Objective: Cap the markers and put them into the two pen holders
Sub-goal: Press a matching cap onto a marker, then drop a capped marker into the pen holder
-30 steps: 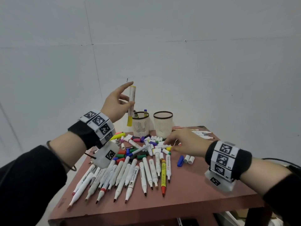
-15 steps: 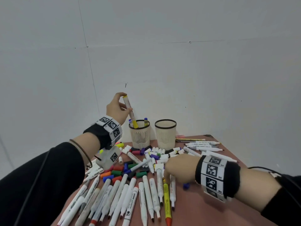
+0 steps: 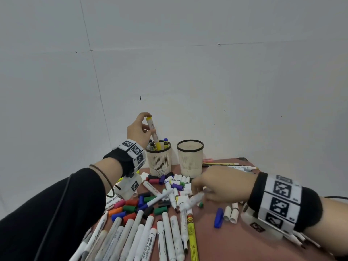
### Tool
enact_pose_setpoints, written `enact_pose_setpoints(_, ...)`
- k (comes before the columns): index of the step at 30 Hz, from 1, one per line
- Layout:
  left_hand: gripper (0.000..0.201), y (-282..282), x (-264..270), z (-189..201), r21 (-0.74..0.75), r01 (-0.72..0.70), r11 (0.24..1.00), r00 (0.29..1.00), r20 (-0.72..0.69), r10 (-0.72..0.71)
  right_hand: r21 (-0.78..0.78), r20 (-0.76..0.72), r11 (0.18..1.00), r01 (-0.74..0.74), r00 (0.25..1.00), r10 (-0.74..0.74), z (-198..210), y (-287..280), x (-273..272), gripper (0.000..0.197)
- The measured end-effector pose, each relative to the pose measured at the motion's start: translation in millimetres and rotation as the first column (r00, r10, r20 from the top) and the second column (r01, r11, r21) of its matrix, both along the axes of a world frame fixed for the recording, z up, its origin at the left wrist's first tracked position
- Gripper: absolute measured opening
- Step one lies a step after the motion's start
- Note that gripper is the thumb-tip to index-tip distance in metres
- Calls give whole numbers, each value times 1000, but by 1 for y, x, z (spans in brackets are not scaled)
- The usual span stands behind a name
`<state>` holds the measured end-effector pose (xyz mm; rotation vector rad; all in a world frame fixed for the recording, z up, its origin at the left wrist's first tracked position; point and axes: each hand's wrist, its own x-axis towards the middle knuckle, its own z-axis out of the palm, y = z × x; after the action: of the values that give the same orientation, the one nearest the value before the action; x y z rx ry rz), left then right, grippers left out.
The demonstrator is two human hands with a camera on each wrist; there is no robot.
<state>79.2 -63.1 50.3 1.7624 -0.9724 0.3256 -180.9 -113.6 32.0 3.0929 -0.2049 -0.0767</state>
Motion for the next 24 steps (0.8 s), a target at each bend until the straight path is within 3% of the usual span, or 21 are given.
enact_pose_setpoints(5,39,-4,5,-11,53,6,999,1000,29,-8,199,303,980,17,950,-78,13,-6,-8,21)
enact_pose_setpoints(10,25,-11,7,-20,169,-9,986,1000,25,5,501,528,866,-1,793,-304,14,-4,-22,19)
enact_pose_setpoints(15,18,-9,7,-30,323,-23,946,1000,17,19,733,542,671,-113,694,-474,5,2,-33,17)
enact_pose_setpoints(20,29,0,4,-34,504,-38,863,998,69,4,789,512,593,-157,701,-496,-6,8,-40,13)
enact_pose_setpoints(24,33,19,2,-32,477,-17,879,995,95,-32,820,514,531,-214,684,-518,-13,10,-46,13)
